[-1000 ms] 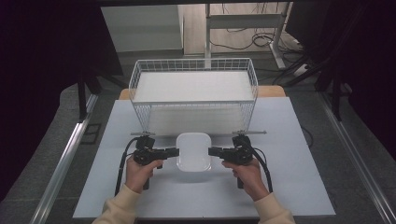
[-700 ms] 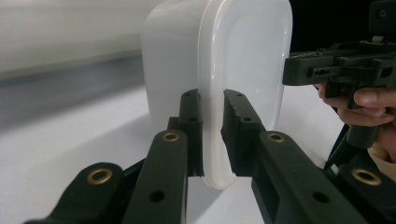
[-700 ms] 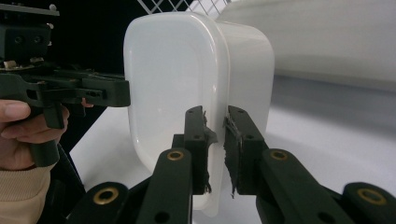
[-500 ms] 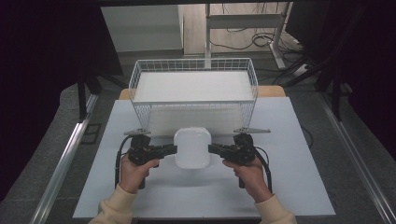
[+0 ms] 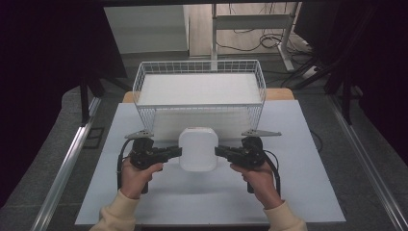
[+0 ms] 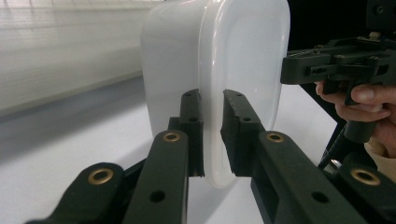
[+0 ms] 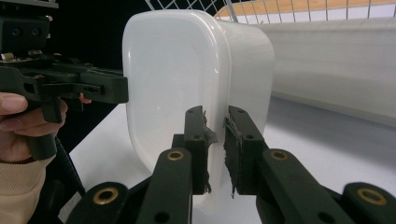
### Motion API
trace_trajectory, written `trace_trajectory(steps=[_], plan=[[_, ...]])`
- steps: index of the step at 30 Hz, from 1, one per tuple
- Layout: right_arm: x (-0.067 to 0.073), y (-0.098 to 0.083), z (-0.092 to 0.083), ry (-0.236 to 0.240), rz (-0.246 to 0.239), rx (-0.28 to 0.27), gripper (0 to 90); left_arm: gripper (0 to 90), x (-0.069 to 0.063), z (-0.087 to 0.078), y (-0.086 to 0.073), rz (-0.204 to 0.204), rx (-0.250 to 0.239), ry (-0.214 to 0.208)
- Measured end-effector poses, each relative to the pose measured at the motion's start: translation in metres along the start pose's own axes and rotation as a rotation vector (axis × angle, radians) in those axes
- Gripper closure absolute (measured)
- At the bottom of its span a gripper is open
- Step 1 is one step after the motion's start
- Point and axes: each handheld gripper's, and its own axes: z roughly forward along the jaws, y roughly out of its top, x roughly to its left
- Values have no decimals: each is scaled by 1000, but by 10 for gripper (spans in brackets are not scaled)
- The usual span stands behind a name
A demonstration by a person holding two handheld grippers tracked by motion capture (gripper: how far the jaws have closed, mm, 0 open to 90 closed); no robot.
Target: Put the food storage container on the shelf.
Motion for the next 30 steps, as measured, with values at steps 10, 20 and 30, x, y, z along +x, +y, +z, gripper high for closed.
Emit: trace_trajectory(steps=[10,20,30], plan=[[11,16,-11,1,-50,-33,791,798,-13,-12,16,46,-35,10],[18,37,-16,-9,-93,-45,791,800,-16,-20,35,67,-58,9],[23,73,-24,-17,-129,-66,791,800,-21,-26,68,83,-92,12]])
